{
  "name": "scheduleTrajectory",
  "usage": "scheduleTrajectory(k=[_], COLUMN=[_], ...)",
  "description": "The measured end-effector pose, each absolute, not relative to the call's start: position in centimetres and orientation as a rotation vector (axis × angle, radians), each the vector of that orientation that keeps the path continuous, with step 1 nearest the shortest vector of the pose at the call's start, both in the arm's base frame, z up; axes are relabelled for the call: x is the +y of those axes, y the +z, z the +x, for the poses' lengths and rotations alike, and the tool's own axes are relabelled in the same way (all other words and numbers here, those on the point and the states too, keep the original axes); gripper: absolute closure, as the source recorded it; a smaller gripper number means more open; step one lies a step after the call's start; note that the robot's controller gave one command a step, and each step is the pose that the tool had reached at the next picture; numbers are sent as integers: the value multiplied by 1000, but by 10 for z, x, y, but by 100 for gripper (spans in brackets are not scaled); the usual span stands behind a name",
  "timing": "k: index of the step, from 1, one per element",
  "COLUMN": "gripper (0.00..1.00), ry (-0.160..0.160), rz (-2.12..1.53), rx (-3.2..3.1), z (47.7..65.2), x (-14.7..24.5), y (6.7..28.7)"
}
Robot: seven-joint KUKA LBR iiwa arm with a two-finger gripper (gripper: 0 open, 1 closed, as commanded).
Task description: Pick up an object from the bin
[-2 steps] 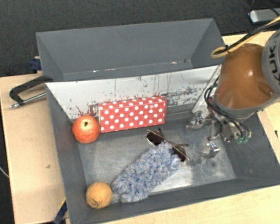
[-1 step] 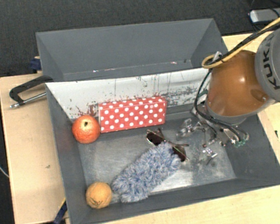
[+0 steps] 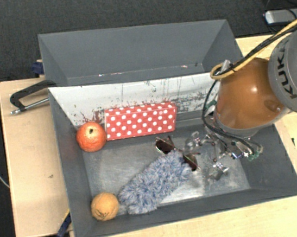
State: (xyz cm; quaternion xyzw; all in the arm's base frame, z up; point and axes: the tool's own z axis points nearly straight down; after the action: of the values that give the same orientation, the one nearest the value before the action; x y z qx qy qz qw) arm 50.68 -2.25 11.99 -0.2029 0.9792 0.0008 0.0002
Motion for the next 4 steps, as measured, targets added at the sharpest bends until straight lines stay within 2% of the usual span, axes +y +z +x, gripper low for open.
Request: scheduleTrajectory(k=[1, 2, 4], gripper=[0, 100, 100], ry=[1, -2, 0], rz=[-777, -887, -888], rx=[3043, 3011, 3014], z=[516, 514, 513], x=[7, 38, 38], y=[93, 74, 78])
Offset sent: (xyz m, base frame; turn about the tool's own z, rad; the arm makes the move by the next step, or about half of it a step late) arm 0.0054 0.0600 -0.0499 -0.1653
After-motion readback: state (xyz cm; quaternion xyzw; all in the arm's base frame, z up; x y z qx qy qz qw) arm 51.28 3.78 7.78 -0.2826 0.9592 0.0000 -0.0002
